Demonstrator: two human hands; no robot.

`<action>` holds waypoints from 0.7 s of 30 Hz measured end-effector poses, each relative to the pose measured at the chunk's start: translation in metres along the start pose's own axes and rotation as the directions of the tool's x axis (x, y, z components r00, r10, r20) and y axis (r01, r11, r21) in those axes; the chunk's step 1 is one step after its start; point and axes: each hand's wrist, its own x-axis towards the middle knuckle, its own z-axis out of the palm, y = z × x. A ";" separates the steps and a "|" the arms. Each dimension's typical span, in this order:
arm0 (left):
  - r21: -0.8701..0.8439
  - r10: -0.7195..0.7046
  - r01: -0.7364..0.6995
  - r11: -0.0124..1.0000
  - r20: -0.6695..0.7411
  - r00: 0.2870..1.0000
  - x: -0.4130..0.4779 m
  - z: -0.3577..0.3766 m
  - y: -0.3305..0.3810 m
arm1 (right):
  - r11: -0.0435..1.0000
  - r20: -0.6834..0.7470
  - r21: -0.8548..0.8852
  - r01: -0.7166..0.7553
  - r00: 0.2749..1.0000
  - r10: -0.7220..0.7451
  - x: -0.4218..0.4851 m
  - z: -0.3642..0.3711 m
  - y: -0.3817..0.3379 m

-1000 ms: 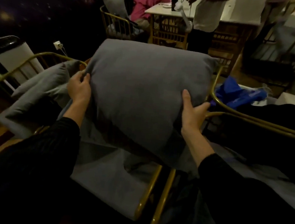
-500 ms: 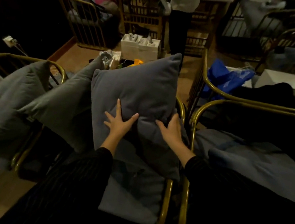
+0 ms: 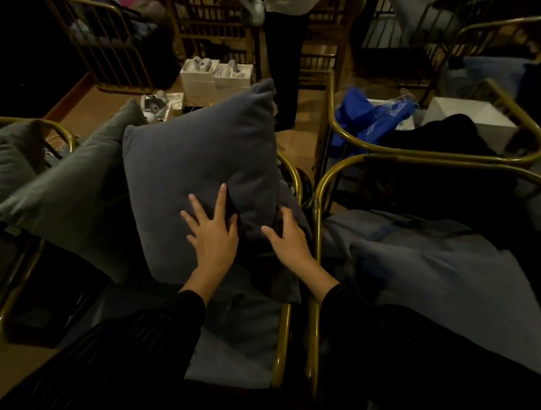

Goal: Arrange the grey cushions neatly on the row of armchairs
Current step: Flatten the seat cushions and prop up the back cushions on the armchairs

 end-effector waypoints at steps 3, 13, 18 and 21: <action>0.010 0.079 -0.078 0.997 -0.054 0.995 -0.020 0.002 0.013 | 0.999 0.041 0.032 0.001 0.999 -0.002 -0.012 -0.005 0.007; 0.059 0.264 -0.263 0.963 -0.015 0.964 -0.086 0.069 0.081 | 0.989 0.034 -0.021 -0.147 0.988 0.148 -0.061 -0.104 0.104; -0.056 0.311 -0.307 0.950 0.259 0.914 -0.134 0.159 0.135 | 0.947 -0.102 -0.046 -0.317 0.945 0.311 -0.094 -0.205 0.184; -0.052 0.186 -0.185 0.981 0.485 0.854 -0.161 0.216 0.153 | 0.898 -0.165 -0.094 -0.430 0.896 0.412 -0.115 -0.268 0.241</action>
